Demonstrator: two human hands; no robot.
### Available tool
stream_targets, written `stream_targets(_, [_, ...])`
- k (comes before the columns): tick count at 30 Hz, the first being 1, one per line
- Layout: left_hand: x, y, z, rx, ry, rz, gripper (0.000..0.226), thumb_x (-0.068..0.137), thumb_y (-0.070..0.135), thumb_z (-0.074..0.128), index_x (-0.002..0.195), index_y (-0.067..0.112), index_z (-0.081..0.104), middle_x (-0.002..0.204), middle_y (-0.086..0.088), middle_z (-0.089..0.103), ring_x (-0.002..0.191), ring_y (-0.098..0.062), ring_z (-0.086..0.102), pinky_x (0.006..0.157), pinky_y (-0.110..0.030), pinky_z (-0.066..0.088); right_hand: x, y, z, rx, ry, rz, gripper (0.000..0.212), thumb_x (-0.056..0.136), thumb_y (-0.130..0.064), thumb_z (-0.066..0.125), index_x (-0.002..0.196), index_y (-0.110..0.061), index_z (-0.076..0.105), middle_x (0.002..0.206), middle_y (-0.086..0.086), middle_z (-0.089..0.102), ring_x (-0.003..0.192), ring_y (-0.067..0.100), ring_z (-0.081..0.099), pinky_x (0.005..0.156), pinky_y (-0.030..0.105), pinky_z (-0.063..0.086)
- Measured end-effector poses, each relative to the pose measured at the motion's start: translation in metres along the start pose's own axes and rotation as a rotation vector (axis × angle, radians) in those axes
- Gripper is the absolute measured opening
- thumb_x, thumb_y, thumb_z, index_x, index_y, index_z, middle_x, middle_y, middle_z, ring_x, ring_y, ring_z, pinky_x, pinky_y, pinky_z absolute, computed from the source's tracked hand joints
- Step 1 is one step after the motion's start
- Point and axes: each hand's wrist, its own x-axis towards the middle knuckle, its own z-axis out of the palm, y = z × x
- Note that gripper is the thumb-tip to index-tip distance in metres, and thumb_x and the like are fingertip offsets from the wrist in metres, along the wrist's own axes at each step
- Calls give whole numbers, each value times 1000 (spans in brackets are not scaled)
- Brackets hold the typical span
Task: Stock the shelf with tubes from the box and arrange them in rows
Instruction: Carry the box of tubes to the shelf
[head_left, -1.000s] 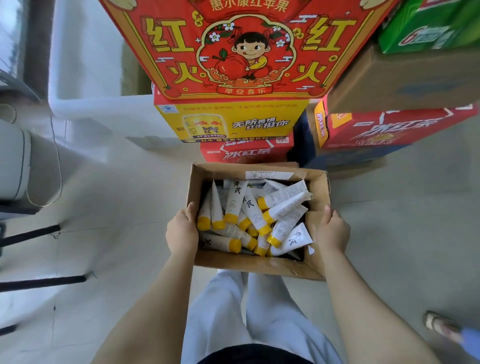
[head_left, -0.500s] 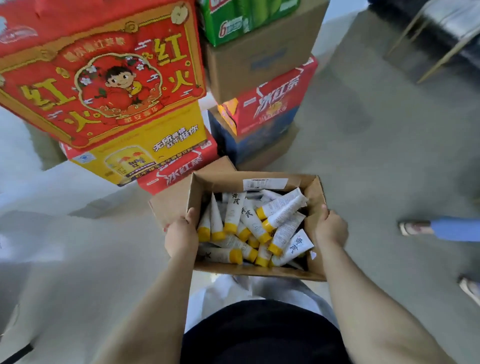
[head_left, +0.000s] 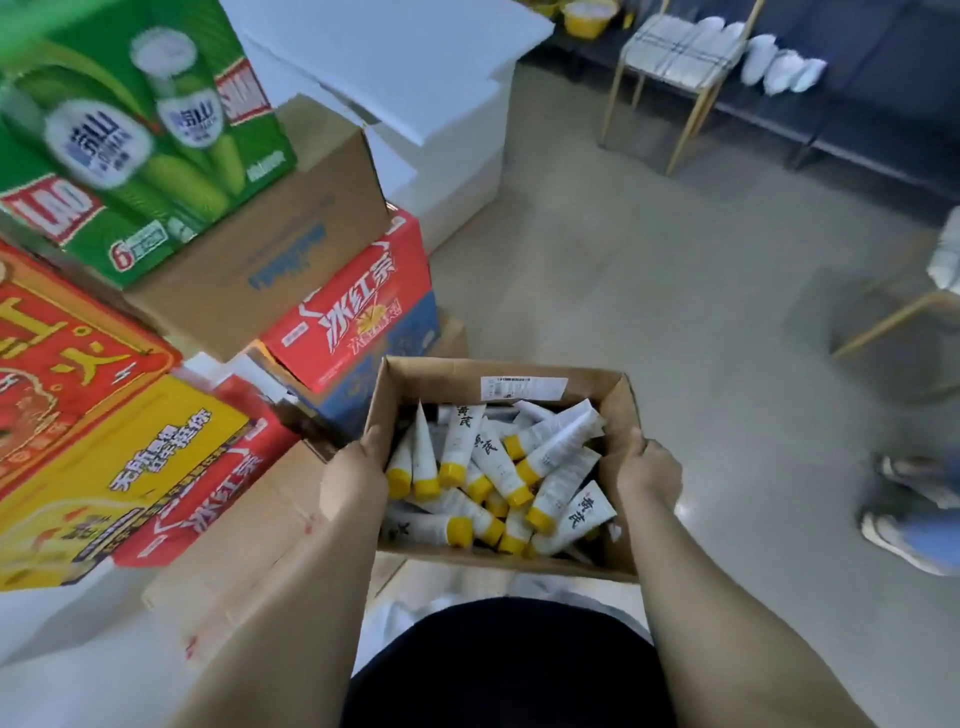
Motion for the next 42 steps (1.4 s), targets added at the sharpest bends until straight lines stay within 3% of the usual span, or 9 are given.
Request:
stream_targets(8, [26, 132, 27, -33, 23, 1, 52, 100, 49, 26, 122, 15, 58, 112, -17, 62, 105, -36, 56, 76, -35, 36, 113, -31, -49, 56, 57, -3, 52, 102, -35, 24, 112, 1, 60, 115, 23, 61, 109, 39, 54, 86, 41, 41])
stream_targets(19, [169, 290, 66, 7, -108, 50, 55, 98, 52, 28, 129, 17, 56, 120, -18, 61, 109, -36, 56, 80, -39, 40, 269, -119, -62, 33, 96, 141, 51, 100, -37, 28, 108, -1, 63, 113, 23, 62, 106, 39, 56, 85, 39, 44])
stream_targets(24, [228, 395, 75, 90, -139, 168, 54, 101, 44, 23, 129, 11, 55, 124, -21, 57, 114, -38, 52, 83, -39, 38, 345, -175, -89, 58, 171, 174, 50, 99, -35, 27, 102, -1, 64, 107, 21, 63, 98, 38, 57, 75, 34, 38])
stream_targets(29, [276, 509, 89, 45, -81, 201, 61, 99, 51, 27, 114, 1, 60, 115, -23, 61, 108, -40, 55, 79, -39, 37, 435, -214, -103, 70, 216, 224, 51, 99, -35, 27, 105, -1, 64, 109, 23, 63, 100, 40, 57, 82, 37, 43])
stream_targets(42, [400, 765, 137, 38, -42, 164, 60, 98, 53, 29, 112, 7, 65, 109, -22, 64, 102, -38, 58, 74, -35, 36, 708, -352, -155, 60, 180, 224, 53, 96, -40, 27, 103, -4, 66, 106, 20, 65, 98, 39, 59, 86, 40, 48])
